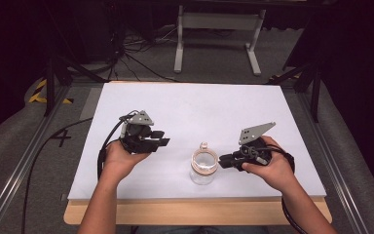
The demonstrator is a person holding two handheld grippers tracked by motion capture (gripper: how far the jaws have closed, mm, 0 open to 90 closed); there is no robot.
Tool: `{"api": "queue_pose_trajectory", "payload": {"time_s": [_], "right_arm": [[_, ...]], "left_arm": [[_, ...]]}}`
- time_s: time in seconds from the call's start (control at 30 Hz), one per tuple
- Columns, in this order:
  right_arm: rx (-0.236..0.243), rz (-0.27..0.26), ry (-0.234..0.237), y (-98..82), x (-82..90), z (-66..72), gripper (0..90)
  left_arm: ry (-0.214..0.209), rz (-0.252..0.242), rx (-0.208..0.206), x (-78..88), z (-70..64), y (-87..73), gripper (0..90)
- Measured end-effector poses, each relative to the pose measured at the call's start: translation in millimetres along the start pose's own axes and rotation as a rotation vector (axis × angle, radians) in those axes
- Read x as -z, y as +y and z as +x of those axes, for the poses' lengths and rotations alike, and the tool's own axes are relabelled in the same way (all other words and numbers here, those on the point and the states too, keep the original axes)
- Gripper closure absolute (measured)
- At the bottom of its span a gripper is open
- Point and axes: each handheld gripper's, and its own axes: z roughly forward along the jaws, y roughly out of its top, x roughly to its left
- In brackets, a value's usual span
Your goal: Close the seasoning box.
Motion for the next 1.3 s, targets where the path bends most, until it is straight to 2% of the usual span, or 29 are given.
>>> {"api": "queue_pose_trajectory", "payload": {"time_s": [0.13,0.17,0.2,0.23,0.33,0.4,0.43,0.5,0.53,0.57,0.6,0.67,0.73,0.77,0.8,0.83,0.97,1.03,1.13,1.17,1.2,1.3], "right_arm": [[0.001,-0.03,-0.043,1.9,6.6,-7.7,70.7],[-0.002,-0.052,-0.073,1.8,10.5,-14.6,67.1],[-0.008,-0.06,-0.086,1.3,12.1,-18.5,65.3],[-0.015,-0.071,-0.093,0.5,13.8,-22.6,62.6],[-0.019,-0.088,-0.127,-2.2,16.3,-32.2,58.5],[-0.03,-0.101,-0.164,-6.9,18.4,-43.6,54.1],[-0.041,-0.106,-0.177,-9.6,18.8,-48.7,52.5],[-0.067,-0.104,-0.199,-16.8,18.6,-60.0,49.7],[-0.067,-0.104,-0.199,-16.8,18.6,-60.0,49.7],[-0.097,-0.104,-0.221,-26.4,17.0,-73.4,47.2],[-0.097,-0.104,-0.221,-26.4,17.0,-73.4,47.2],[-0.121,-0.099,-0.237,-33.6,14.7,-82.9,45.4],[-0.144,-0.093,-0.253,-42.1,11.1,-93.6,44.3],[-0.155,-0.089,-0.255,-45.7,9.6,-97.9,44.1],[-0.161,-0.085,-0.263,-50.4,7.4,-103.3,43.8],[-0.169,-0.078,-0.274,-54.8,4.9,-108.1,43.7],[-0.175,-0.054,-0.281,-66.2,-2.3,-120.1,43.6],[-0.176,-0.028,-0.268,-73.9,-9.1,-127.8,42.5],[-0.153,0.005,-0.273,-81.6,-16.0,-134.1,42.1],[-0.151,0.007,-0.273,-83.7,-17.8,-135.5,42.1],[-0.15,0.002,-0.276,-85.6,-19.4,-136.4,42.1],[-0.15,-0.013,-0.281,-89.4,-24.9,-136.5,42.1]], "left_arm": [[0.019,-0.005,0.017,6.1,2.6,-6.1,62.0],[0.03,-0.008,0.028,8.9,4.0,-9.5,60.5],[0.038,-0.008,0.025,10.3,5.3,-10.9,59.7],[0.04,-0.008,0.046,11.2,5.1,-12.6,59.1],[0.058,-0.001,0.036,12.0,8.0,-15.3,57.8],[0.084,0.01,0.055,11.1,10.1,-18.8,56.5],[0.084,0.008,0.073,10.0,11.7,-20.8,56.2],[0.096,0.016,0.076,7.7,16.1,-24.0,55.0],[0.096,0.016,0.076,7.7,16.1,-24.0,54.3],[0.122,0.028,0.072,3.8,21.4,-28.0,54.0],[0.122,0.028,0.072,3.8,21.4,-28.0,53.9],[0.153,0.04,0.107,-0.8,26.6,-32.5,53.9],[0.164,0.038,0.131,-3.9,30.9,-36.3,53.7],[0.168,0.042,0.14,-5.5,33.5,-38.8,53.4],[0.176,0.044,0.131,-7.5,36.7,-41.5,52.9],[0.172,0.042,0.152,-9.7,37.6,-43.9,52.3],[0.175,0.056,0.168,-14.1,43.1,-49.9,51.6],[0.173,0.066,0.165,-15.6,45.9,-52.0,50.9],[0.162,0.065,0.161,-18.9,46.8,-54.1,49.8],[0.156,0.076,0.146,-19.4,47.8,-54.2,49.4],[0.149,0.068,0.153,-21.7,47.4,-55.2,49.0],[0.137,0.087,0.136,-26.2,48.9,-55.6,48.1]]}}
